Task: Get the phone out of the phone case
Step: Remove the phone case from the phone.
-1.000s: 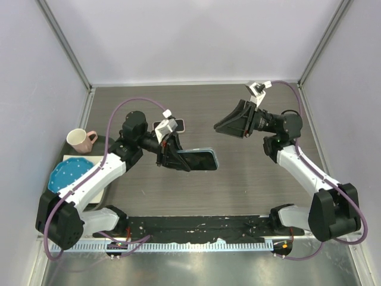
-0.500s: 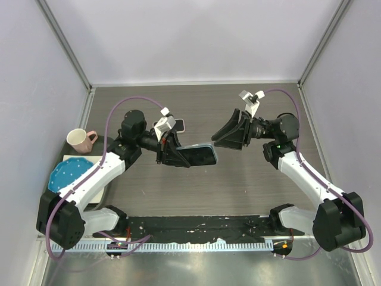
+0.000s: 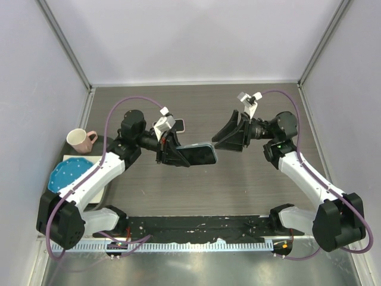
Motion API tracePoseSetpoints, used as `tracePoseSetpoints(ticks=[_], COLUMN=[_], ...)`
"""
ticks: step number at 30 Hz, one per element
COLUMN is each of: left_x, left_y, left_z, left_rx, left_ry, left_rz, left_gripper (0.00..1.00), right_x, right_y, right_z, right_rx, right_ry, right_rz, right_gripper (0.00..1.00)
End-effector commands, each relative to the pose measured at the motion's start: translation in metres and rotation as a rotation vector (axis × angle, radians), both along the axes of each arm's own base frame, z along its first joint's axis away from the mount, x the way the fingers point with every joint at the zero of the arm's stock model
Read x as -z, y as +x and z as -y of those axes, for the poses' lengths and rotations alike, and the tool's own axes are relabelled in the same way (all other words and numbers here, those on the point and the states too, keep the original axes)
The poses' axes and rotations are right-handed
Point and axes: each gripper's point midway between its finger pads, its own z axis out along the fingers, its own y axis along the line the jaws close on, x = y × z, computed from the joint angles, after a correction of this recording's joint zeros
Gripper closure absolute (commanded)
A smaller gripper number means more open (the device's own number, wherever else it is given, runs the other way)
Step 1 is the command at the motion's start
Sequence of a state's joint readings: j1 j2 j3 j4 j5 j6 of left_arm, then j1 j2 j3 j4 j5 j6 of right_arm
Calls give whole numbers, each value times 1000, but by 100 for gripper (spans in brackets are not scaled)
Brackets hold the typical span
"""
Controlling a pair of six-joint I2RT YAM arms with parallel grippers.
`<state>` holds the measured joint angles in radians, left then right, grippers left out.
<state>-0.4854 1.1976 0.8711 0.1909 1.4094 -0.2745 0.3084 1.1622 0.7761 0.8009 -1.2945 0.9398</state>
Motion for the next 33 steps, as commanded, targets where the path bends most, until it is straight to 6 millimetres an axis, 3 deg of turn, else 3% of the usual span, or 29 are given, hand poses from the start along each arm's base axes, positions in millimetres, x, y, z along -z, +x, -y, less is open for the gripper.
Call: tracePoseSetpoints(ticks=[1,10,16,27,29,31,33], left_x=[-14,-12,-13,-14,-14,-15,-15], left_y=[12,16,13,15,14,14,14], left_z=[-1,-1,-2,-1,-1,-1,-2], left_rx=[-44,-55,-37,-36,-33,-33,-34], left_ry=[-41,-36,-36,-37,-38,-38,-39], left_rz=[90,80,73,66,68,68,69], left_gripper=[100,100,100,100,100,100,100], right_x=[-27,-29,-21,-11,-8,-7,-5], right_y=[-2,-16,-11,-12,-13,-13,-13], right_z=[5,6,4,-1,-1,-2,-3], right_rx=[21,-15,0,-20,-23,-25,-27], right_ry=[27,44,51,30,28,28,27], right_rz=[93,111,115,115,121,128,128], right_gripper=[39,40,46,46,50,63,66])
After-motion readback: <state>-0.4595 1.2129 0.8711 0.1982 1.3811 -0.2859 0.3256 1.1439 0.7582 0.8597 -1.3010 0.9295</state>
